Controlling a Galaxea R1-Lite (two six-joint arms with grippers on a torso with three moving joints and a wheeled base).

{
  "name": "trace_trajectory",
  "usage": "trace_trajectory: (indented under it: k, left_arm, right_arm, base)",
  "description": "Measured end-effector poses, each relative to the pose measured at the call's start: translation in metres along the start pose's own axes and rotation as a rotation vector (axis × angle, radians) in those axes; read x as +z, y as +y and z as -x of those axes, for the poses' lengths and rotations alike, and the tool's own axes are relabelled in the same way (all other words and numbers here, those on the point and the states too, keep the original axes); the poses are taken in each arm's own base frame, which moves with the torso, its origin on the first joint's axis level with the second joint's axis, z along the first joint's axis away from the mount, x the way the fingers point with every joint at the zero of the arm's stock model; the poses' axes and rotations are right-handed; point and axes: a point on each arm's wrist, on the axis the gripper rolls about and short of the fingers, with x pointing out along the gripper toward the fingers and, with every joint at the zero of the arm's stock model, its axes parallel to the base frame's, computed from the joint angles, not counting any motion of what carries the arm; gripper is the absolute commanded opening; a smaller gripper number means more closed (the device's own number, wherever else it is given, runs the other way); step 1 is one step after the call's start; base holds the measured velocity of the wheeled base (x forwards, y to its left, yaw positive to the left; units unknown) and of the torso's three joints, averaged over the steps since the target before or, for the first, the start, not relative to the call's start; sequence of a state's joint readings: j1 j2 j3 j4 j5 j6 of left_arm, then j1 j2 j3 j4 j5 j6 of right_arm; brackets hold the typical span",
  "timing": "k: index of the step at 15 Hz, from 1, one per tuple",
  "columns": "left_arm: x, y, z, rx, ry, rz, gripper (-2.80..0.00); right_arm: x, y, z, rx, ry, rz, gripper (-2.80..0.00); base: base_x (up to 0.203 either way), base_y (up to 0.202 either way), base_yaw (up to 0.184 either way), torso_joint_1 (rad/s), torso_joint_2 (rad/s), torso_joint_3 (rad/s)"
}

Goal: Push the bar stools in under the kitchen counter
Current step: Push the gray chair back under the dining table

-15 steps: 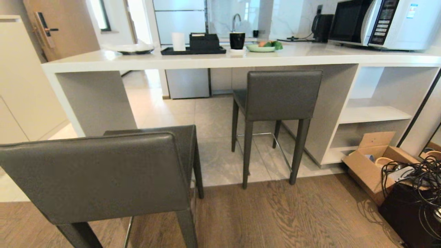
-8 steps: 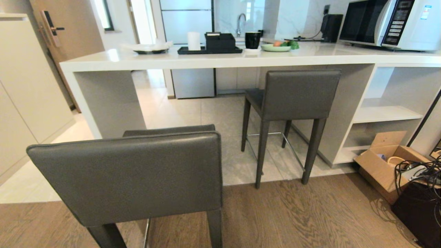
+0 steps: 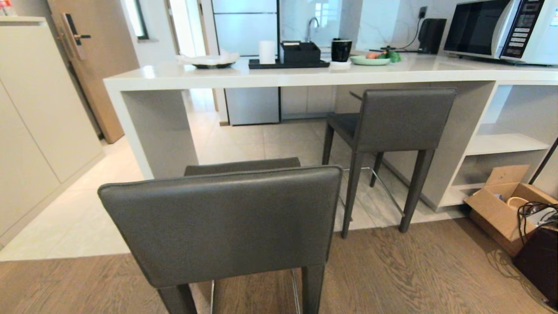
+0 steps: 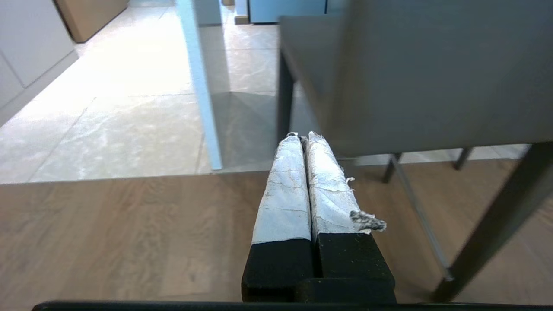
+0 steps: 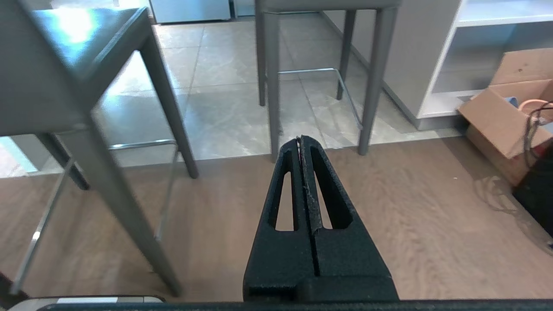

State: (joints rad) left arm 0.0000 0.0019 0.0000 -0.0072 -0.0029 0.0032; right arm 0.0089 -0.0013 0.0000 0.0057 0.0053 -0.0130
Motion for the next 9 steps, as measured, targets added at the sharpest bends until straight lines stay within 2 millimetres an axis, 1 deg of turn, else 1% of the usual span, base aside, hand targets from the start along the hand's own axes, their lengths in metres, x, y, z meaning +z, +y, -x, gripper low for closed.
trace_trajectory:
  k: [4, 5, 9]
  left_arm:
    - [0.0000, 0.0000, 0.0000, 0.000, 0.000, 0.000, -2.80]
    - [0.0000, 0.0000, 0.0000, 0.000, 0.000, 0.000, -2.80]
    - [0.0000, 0.0000, 0.0000, 0.001, 0.000, 0.000, -2.80]
  right_arm:
    - [0.0000, 0.0000, 0.0000, 0.000, 0.000, 0.000, -2.80]
    - [0.0000, 0.0000, 0.0000, 0.000, 0.000, 0.001, -2.80]
    - [0.0000, 0.0000, 0.0000, 0.000, 0.000, 0.000, -2.80]
  base:
    - [0.000, 0.182, 0.001, 0.003, 0.00, 0.001]
    - [0.000, 0.089, -0.005, 0.007, 0.00, 0.000]
    - [0.000, 0.000, 0.000, 0.000, 0.00, 0.000]
